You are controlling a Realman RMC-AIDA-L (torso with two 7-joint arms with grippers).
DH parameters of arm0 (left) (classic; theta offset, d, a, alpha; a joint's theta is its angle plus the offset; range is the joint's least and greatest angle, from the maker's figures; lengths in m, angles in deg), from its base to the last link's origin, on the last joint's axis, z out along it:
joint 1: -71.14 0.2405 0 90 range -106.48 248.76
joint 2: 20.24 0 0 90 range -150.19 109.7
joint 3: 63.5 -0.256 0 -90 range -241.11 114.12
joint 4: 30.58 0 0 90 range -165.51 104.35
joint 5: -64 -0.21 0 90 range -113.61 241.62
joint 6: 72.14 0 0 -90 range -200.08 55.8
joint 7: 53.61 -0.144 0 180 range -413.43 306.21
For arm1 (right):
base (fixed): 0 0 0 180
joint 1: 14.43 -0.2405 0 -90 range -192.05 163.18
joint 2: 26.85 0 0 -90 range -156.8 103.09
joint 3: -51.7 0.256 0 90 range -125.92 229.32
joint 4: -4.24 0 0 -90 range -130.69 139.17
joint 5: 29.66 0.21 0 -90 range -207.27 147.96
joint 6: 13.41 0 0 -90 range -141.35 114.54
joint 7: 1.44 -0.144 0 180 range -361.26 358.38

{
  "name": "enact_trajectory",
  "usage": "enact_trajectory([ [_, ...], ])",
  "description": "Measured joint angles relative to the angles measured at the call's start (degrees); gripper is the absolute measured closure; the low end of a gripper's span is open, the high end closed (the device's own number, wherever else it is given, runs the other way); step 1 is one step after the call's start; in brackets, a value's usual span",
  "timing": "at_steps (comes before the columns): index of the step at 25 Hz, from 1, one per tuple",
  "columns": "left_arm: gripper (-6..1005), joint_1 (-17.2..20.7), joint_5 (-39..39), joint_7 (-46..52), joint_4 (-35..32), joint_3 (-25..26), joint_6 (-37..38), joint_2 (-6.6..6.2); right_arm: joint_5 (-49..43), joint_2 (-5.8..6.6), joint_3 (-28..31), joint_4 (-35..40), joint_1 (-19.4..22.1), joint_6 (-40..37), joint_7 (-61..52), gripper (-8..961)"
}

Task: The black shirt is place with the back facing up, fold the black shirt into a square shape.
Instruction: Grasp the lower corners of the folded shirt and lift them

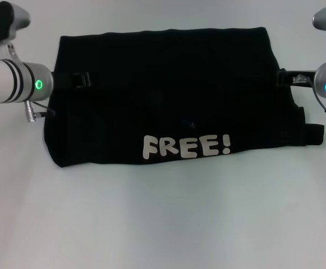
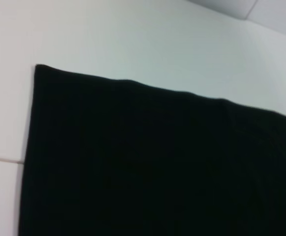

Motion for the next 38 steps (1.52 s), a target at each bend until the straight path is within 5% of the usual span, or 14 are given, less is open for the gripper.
enact_trajectory([
  [17, 939, 1.6, -0.1, 0.4, -6.7, -1.3, -1.9, 1.11, 0.1, -0.49, 0.0, 0.0, 0.0, 0.6, -0.6, 831],
  [26, 939, 0.6, -1.2, 0.3, -2.7, -4.5, -4.3, 0.88, 0.1, -0.43, 0.0, -0.1, 0.0, 0.8, -0.7, 827],
  [34, 909, -0.7, -1.4, 0.1, -0.7, -4.9, -2.0, 0.23, -1.6, 1.60, 0.1, 0.3, -1.8, -1.7, -1.2, 823],
  [38, 793, -0.1, -0.6, 2.2, -6.0, -1.5, 8.4, -0.08, -1.5, 4.14, 0.7, 4.2, -2.0, -9.4, -6.1, 625],
])
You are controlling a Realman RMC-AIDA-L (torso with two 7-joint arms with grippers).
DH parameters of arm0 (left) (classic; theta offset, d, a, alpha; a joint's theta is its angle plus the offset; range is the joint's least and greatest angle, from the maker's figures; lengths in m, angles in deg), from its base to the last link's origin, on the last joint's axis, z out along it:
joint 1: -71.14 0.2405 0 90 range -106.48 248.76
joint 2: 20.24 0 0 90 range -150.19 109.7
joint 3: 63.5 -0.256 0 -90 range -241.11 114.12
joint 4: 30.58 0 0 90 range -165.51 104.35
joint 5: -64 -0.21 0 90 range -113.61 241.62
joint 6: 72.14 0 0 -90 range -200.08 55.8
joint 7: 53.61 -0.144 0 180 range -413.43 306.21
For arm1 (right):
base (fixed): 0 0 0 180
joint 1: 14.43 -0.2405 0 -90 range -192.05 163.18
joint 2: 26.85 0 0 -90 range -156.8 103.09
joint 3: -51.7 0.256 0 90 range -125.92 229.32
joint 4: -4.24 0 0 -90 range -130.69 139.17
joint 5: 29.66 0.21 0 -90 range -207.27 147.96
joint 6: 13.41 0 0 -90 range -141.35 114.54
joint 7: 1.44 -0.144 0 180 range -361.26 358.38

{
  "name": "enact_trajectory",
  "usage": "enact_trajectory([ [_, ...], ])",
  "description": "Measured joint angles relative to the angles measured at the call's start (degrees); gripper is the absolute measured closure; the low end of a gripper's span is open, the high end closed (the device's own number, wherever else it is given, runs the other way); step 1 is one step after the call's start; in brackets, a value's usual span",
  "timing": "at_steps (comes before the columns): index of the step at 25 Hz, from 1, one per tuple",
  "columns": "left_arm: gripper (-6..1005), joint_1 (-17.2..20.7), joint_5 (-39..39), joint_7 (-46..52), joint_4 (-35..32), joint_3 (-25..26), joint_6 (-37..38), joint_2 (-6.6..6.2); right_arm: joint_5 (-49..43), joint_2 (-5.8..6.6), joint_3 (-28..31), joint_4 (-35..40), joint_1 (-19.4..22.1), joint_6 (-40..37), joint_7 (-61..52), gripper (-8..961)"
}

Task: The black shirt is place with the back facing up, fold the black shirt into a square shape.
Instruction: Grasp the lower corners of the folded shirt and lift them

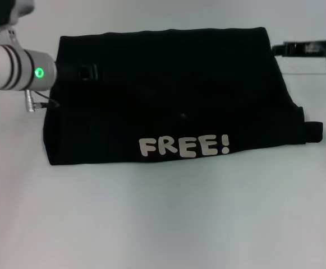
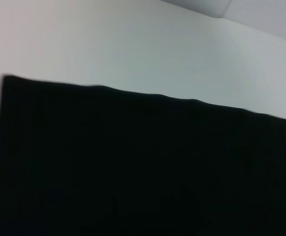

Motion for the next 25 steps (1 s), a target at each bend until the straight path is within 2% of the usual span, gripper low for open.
enact_trajectory([
  [2, 719, 0.5, 1.4, 0.7, -2.2, 2.8, 7.1, -0.59, 0.0, 1.53, -0.1, 1.5, -0.2, -5.4, -3.0, 540],
  [4, 644, 1.3, 3.2, 0.6, -3.2, 5.2, 12.3, -1.64, 0.0, 2.46, 0.0, 3.1, -0.2, -10.2, -5.0, 466],
  [6, 570, 2.8, 5.2, 0.4, -3.5, 6.5, 17.3, -2.97, -0.1, 2.74, 0.0, 5.0, 0.3, -14.0, -6.5, 393],
  [7, 530, 3.9, 6.2, 0.1, -3.4, 7.3, 21.2, -4.14, -0.1, 2.85, 0.0, 6.1, 0.6, -16.1, -7.4, 357],
  [9, 449, 5.5, 6.6, -1.1, -2.9, 8.9, 26.7, -5.63, -0.2, 3.21, 0.0, 7.7, 1.0, -19.3, -8.8, 283],
  [11, 369, 7.2, 6.6, -3.1, -2.8, 10.7, 30.6, -6.16, -0.2, 3.83, 0.0, 8.4, 1.2, -21.7, -10.3, 210],
  [12, 367, 8.2, 6.6, -4.3, -2.8, 11.8, 32.0, -6.25, -0.2, 4.19, 0.0, 8.6, 1.2, -22.9, -11.1, 173],
  [15, 362, 12.0, 6.6, -9.3, -3.2, 16.2, 32.2, -5.80, -0.2, 5.13, 0.0, 8.7, 1.2, -25.3, -12.4, 173],
  [19, 356, 14.0, 6.6, -15.5, -0.4, 19.2, 30.2, -5.13, -0.2, 5.43, 0.0, 8.9, 1.3, -26.0, -12.9, 173],
  [25, 362, 14.5, 7.0, -21.8, 1.7, 18.5, 21.7, -2.34, -0.2, 5.42, 0.0, 8.4, 1.5, -24.9, -12.9, 173],
])
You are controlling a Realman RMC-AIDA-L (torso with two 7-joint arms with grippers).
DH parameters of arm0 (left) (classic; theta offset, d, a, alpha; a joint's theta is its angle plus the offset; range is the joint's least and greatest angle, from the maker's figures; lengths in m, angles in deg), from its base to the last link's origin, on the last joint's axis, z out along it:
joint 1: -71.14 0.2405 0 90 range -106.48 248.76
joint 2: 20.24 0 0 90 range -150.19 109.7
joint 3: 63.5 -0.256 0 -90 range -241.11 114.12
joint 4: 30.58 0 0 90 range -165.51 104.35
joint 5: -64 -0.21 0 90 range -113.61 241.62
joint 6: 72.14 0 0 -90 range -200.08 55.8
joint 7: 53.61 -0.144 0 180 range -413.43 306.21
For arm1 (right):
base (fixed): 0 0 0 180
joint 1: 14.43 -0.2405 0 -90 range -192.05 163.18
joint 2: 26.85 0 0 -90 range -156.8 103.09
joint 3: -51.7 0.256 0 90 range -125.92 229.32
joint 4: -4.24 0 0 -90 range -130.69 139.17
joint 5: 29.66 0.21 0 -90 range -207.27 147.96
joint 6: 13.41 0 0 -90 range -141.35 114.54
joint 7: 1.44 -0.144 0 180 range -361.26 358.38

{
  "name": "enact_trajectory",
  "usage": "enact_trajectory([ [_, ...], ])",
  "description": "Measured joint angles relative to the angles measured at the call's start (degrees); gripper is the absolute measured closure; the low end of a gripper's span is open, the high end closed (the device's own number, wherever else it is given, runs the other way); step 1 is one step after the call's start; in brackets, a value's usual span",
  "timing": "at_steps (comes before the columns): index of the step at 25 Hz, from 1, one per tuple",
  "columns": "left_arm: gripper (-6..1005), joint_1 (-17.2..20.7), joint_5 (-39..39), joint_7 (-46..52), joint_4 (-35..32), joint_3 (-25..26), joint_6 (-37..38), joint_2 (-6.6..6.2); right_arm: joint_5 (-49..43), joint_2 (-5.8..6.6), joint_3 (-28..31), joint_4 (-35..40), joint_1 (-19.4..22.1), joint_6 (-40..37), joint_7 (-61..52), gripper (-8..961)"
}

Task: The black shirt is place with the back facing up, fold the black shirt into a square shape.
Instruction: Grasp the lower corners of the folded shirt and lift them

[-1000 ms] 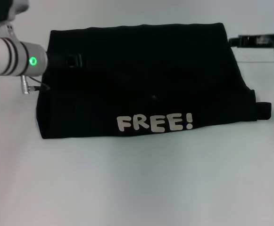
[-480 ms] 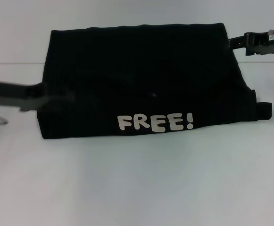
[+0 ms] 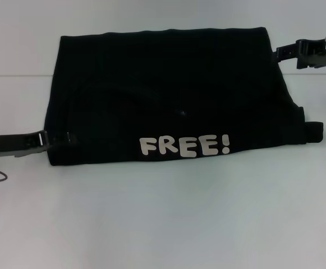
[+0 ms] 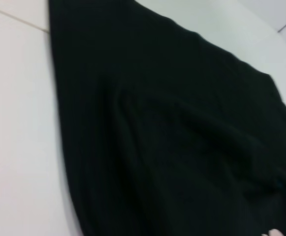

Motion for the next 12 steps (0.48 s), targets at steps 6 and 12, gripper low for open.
enact_trajectory([
  [6, 368, -0.4, -0.2, -0.3, 1.6, -1.9, -5.3, 0.52, 0.1, -0.04, 0.0, 0.0, 0.0, 0.0, 0.2, 173],
  [12, 374, -0.1, -0.2, -0.3, 1.7, -1.9, -6.3, 0.54, 0.1, -0.15, 0.0, 0.0, 0.0, 0.0, 0.4, 173],
])
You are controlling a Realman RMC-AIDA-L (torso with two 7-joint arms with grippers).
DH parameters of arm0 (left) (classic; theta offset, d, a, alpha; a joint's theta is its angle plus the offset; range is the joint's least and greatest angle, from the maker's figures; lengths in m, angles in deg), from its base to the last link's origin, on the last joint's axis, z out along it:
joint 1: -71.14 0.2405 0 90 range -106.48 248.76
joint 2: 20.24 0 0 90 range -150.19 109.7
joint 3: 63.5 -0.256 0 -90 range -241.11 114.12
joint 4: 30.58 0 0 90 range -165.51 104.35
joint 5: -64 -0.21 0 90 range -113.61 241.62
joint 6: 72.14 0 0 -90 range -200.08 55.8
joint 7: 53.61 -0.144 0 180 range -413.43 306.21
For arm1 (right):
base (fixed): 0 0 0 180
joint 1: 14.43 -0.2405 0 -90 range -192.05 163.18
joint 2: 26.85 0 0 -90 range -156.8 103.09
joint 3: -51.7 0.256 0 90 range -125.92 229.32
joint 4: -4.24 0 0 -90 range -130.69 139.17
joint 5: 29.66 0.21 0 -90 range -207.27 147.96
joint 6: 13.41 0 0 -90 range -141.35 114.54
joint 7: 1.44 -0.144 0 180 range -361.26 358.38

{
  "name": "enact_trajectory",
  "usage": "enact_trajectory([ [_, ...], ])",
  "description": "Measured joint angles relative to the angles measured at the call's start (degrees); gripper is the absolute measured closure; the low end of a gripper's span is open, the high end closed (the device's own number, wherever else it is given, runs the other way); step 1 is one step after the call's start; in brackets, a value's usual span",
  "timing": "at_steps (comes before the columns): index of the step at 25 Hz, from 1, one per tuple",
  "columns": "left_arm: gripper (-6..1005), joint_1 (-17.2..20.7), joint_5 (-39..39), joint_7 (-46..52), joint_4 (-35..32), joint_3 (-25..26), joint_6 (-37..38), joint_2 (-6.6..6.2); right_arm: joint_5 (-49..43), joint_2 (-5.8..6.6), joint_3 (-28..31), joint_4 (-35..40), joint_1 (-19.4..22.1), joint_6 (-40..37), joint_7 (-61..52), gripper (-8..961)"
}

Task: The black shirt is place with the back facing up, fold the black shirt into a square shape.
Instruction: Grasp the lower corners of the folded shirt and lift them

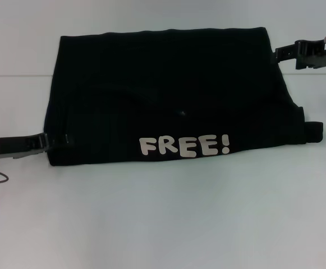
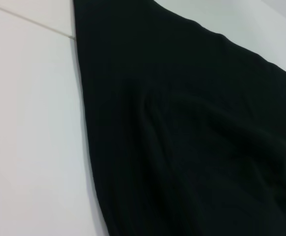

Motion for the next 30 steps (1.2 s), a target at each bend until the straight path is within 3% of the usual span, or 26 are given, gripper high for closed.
enact_trajectory([
  [18, 392, 0.0, -0.9, 2.6, 0.2, -3.0, -0.9, 1.22, 0.2, -0.17, 0.0, 0.0, 0.0, 0.0, 0.0, 172],
  [26, 758, 0.0, -1.2, 2.8, -0.1, -2.8, 0.2, 1.03, 0.0, -0.02, 0.0, 0.0, 0.1, -0.7, 0.0, 172],
  [30, 893, -0.6, 0.1, 2.9, -0.3, -2.3, 5.4, -0.04, -0.9, 0.55, -0.4, 0.6, 0.5, -4.0, 0.3, 172],
])
